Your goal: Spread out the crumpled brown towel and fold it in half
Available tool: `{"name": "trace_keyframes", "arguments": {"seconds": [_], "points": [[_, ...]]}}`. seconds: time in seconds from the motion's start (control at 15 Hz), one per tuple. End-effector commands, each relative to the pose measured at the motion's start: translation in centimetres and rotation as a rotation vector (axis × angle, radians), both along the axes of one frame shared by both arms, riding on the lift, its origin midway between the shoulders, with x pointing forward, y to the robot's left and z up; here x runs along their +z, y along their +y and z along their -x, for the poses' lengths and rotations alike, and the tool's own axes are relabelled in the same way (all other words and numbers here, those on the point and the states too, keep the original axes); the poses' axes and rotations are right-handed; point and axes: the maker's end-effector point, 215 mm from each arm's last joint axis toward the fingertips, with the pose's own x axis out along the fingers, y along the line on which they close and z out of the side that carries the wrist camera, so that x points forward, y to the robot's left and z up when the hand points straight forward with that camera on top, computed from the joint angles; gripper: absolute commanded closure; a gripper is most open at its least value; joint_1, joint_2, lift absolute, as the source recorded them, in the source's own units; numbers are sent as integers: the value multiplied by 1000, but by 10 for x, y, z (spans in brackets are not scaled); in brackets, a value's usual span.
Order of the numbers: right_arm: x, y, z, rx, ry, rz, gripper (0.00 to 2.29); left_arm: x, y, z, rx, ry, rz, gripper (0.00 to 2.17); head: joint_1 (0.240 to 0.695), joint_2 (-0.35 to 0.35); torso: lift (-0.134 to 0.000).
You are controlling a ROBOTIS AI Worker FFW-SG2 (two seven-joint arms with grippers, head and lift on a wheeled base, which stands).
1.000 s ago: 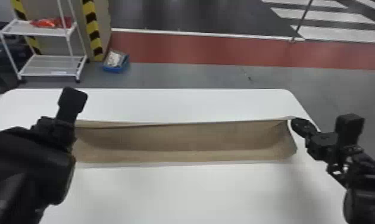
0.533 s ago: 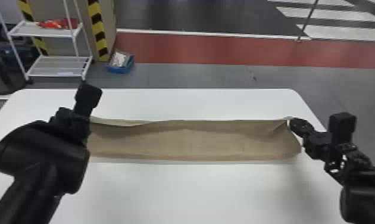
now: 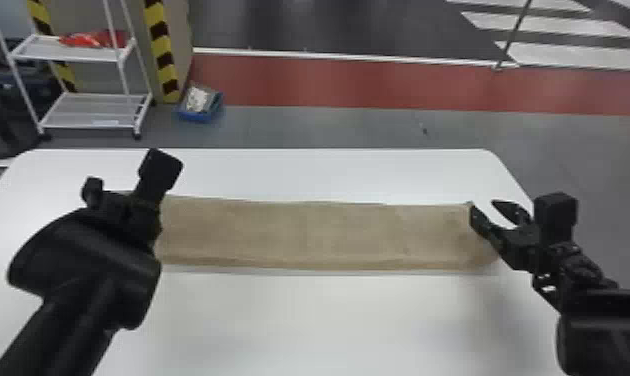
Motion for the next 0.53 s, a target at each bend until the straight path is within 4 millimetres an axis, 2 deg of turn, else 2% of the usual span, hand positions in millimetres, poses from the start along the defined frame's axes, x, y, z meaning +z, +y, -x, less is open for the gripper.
{"name": "trace_keyframes", "arguments": {"seconds": [0.0,0.27,0.33,0.47], "points": [[8,1,9,6,-29,3,56,-3,7,8,9,-18,2,36,695,-110,-123],[26,0,20,18,-65,-13,66,4,33,25,45,-49,62,36,695,-96,-123],[31,2,21,36,-72,-27,83,4,36,28,46,-55,115,36,695,-92,-123],[30,-6,25,32,-44,-41,117,2,40,30,33,-50,267,46,695,-83,-123]]}}
